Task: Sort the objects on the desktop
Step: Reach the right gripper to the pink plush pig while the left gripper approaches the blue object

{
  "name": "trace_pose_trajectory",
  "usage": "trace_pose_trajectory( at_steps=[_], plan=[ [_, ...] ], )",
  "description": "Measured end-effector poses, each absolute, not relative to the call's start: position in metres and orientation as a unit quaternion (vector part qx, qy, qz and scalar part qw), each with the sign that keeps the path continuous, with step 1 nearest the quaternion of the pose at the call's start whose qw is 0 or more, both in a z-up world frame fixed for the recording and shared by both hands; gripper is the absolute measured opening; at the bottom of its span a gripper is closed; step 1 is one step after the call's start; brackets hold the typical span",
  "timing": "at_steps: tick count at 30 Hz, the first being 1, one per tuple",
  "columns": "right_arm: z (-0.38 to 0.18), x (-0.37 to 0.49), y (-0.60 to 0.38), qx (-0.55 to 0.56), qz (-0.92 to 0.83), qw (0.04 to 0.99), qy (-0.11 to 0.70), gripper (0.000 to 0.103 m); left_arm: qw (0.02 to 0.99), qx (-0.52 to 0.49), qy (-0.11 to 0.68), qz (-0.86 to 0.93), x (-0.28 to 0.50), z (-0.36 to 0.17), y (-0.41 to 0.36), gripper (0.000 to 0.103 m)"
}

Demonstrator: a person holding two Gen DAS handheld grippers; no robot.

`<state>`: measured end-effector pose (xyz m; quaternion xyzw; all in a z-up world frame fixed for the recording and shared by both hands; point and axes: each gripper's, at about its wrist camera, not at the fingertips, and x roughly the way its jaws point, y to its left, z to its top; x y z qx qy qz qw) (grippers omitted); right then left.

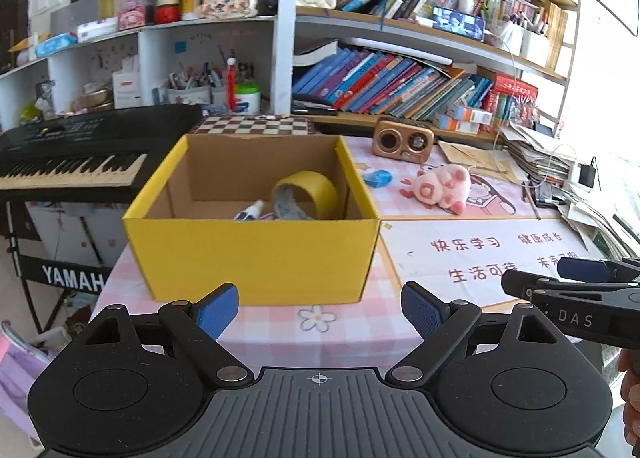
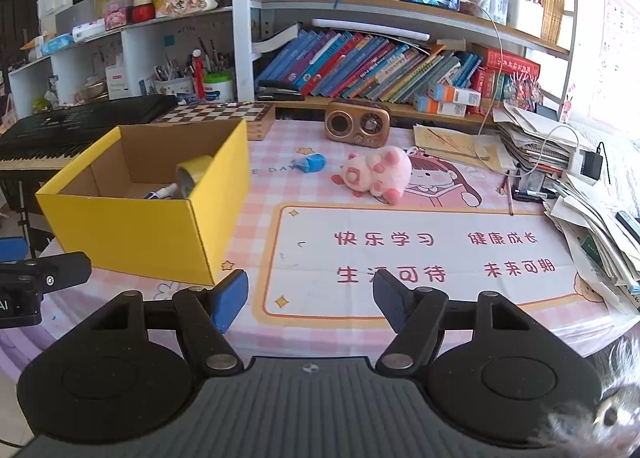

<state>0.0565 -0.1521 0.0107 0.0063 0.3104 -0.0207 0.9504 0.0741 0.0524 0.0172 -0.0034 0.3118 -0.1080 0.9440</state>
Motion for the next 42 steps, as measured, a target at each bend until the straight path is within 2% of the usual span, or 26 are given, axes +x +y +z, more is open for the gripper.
trace_pose_trajectory(
  at_steps=[23, 42],
  plan=[
    [-0.006, 0.096, -0.248, 0.035, -0.071, 0.937, 0.340, 0.068, 0.930, 0.032, 0.322, -0.173, 0.129, 0.008, -0.051, 0.091],
    [-0.021, 0.204, -0.334, 0.005, 0.018, 0.935, 0.354, 0.075, 0.938, 0.018, 0.335, -0.087, 0.217, -0.001, -0.135, 0.091]
  ],
)
